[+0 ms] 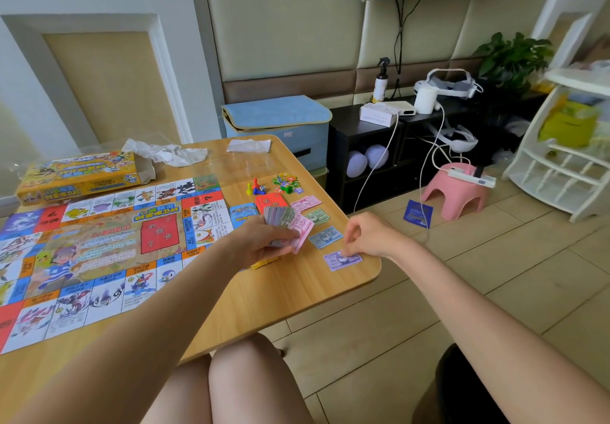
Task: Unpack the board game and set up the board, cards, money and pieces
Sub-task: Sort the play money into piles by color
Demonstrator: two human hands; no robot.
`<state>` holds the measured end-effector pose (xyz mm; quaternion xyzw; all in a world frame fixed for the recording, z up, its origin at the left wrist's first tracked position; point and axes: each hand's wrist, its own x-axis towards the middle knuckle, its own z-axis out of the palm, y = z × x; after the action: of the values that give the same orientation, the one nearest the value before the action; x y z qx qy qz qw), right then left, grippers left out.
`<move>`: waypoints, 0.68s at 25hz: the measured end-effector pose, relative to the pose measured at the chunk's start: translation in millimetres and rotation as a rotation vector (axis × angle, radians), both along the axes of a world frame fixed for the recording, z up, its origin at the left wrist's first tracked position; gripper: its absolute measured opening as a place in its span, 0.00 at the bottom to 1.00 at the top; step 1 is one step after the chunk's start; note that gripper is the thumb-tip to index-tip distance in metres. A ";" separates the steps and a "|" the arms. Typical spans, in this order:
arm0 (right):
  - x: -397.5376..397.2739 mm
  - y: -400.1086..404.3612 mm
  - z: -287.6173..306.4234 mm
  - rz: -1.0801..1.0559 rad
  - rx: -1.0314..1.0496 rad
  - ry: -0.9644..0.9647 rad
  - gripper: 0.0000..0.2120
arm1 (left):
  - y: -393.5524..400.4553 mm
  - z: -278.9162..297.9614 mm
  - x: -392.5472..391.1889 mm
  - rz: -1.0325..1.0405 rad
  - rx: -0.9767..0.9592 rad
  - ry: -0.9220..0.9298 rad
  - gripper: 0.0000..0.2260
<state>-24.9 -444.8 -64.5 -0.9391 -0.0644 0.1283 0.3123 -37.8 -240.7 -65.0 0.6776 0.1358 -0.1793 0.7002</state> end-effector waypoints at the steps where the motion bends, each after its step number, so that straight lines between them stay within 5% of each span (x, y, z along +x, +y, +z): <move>1: 2.0 2.1 2.0 -0.025 0.098 -0.033 0.07 | -0.1 -0.2 -0.6 -0.010 0.010 0.002 0.06; 4: 10.4 17.0 13.5 0.025 0.397 -0.005 0.09 | -0.9 2.3 -3.3 -0.067 0.021 0.000 0.07; 7: 22.7 34.6 11.9 0.098 0.389 0.015 0.06 | -0.8 7.3 -0.6 -0.119 -0.052 -0.027 0.03; 12: 62.7 46.8 3.1 -0.212 0.595 -0.110 0.09 | 18.4 20.9 29.6 0.096 -0.371 -0.004 0.06; 17: 100.1 51.3 -7.8 -0.243 0.466 -0.181 0.07 | 34.9 18.3 45.7 0.118 -0.151 0.004 0.08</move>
<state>75.1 -393.5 -72.3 -0.8504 -0.0067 -0.0127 0.5259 7.9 -205.8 -46.7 0.6133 0.1630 -0.1489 0.7584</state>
